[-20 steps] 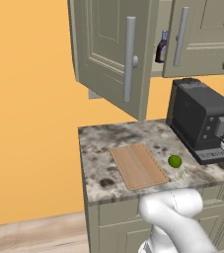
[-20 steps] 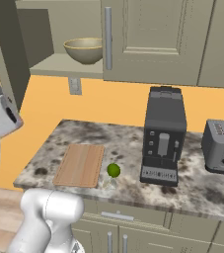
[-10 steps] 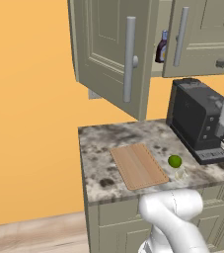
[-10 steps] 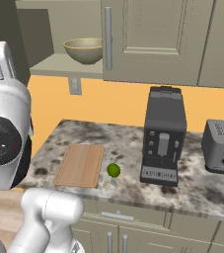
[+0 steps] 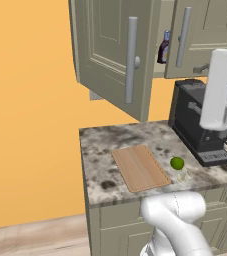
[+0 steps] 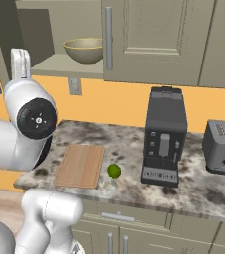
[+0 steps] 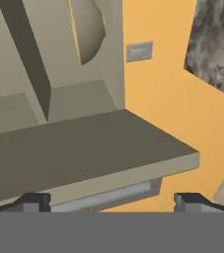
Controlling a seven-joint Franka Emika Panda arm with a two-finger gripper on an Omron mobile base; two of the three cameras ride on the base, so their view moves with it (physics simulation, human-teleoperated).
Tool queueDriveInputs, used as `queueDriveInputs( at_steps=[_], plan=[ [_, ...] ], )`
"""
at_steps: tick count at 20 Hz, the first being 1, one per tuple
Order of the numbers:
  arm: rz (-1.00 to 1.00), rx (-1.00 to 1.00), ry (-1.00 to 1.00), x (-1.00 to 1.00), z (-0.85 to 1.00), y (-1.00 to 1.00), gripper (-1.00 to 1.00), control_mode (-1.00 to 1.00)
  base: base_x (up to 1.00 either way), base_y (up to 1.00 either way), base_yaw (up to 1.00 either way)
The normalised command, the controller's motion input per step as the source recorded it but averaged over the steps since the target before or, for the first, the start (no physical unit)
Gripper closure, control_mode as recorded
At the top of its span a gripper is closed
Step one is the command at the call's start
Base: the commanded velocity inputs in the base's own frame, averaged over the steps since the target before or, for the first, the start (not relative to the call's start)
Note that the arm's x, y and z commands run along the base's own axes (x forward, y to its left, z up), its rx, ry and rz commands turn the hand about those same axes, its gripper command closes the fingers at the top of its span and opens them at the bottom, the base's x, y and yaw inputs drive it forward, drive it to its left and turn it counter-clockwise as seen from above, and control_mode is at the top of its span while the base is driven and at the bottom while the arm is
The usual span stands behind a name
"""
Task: Open the cabinet. Place the bowl and condiment on the counter. Then place the lime and garlic on the cutting board.
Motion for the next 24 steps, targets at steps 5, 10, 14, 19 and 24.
queueDriveInputs(
  at_steps=[5,10,14,19,24],
  plan=[
    [0.15,0.16,0.06,0.22,-0.01,0.14,-1.0,-1.0,0.0,0.0,0.0],
    [0.13,0.13,0.09,0.32,-0.13,0.2,-1.0,-1.0,0.0,0.0,0.0],
    [0.13,0.11,0.08,0.36,-0.17,0.21,-1.0,-1.0,0.0,0.0,0.0],
    [0.12,0.1,0.07,0.26,-0.15,0.26,-1.0,-1.0,0.0,0.0,0.0],
    [0.13,0.08,0.08,0.2,-0.14,0.31,-1.0,-1.0,0.0,0.0,0.0]
  ],
)
